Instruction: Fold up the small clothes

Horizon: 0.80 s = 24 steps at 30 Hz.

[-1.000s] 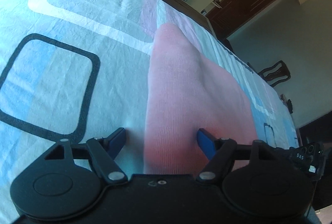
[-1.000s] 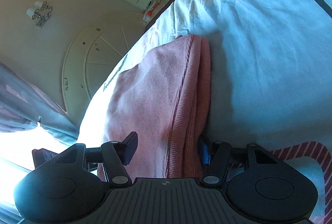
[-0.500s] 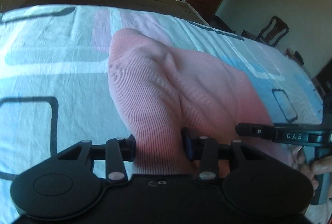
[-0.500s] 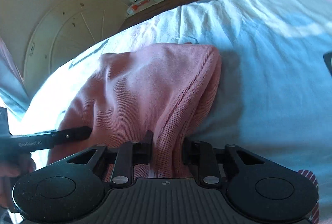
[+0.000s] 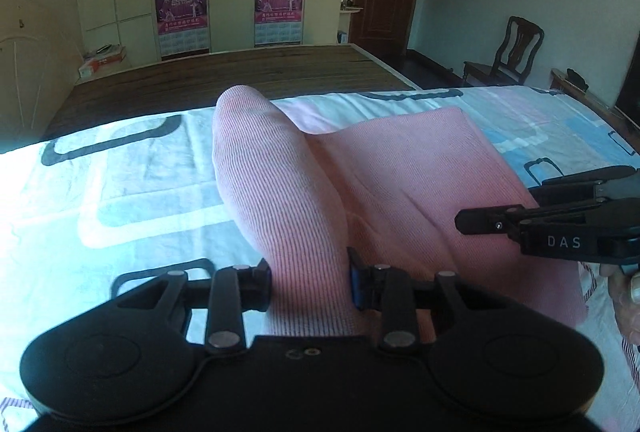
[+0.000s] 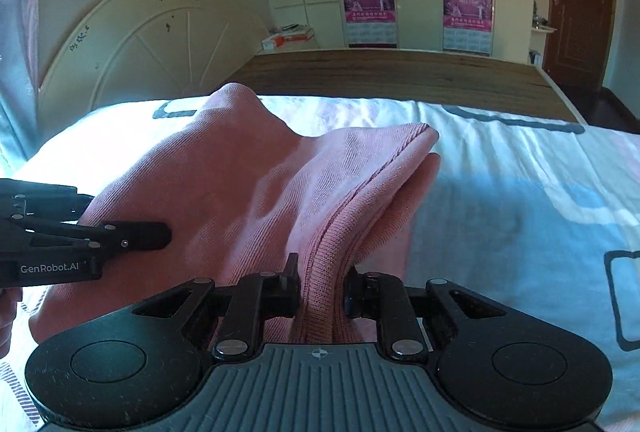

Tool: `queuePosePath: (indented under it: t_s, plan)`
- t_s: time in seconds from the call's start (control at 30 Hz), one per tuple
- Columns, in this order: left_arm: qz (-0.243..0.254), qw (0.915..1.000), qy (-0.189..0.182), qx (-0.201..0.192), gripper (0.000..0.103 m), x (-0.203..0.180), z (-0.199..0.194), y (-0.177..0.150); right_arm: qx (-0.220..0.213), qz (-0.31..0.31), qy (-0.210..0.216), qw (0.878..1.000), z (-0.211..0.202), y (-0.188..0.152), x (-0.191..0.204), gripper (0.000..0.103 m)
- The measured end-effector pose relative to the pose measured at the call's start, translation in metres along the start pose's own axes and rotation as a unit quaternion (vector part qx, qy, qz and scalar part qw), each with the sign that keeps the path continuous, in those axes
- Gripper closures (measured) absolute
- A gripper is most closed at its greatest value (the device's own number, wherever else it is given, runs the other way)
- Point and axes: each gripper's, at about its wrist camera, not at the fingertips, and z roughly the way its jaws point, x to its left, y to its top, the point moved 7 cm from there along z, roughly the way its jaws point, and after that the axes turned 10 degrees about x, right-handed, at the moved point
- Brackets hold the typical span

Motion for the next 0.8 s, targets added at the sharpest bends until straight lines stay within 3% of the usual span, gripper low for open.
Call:
queuePosePath:
  t_s: [0.43,0.6,0.67,0.8]
  plan:
    - [-0.072,0.9957,0.054,0.023,0.071,0.152,-0.054,-0.075,0.021,-0.048,0.077,0.996,0.076,0.016,0.177,0.085]
    - [-0.077,0.9951,0.035,0.051,0.062,0.182,-0.037,-0.096,0.048,-0.028,0.069,0.996,0.111,0.007,0.192,0.085]
    - [-0.079,0.9952,0.043,0.037,0.046,0.188,-0.036,-0.103,0.059,-0.003,0.067,0.996,0.119,0.000,0.182,0.085]
    - [-0.105,0.9940,0.015,0.023,0.047,0.202,-0.033,-0.111,0.067,0.056,0.084,0.993,0.126,-0.008,0.162,0.085]
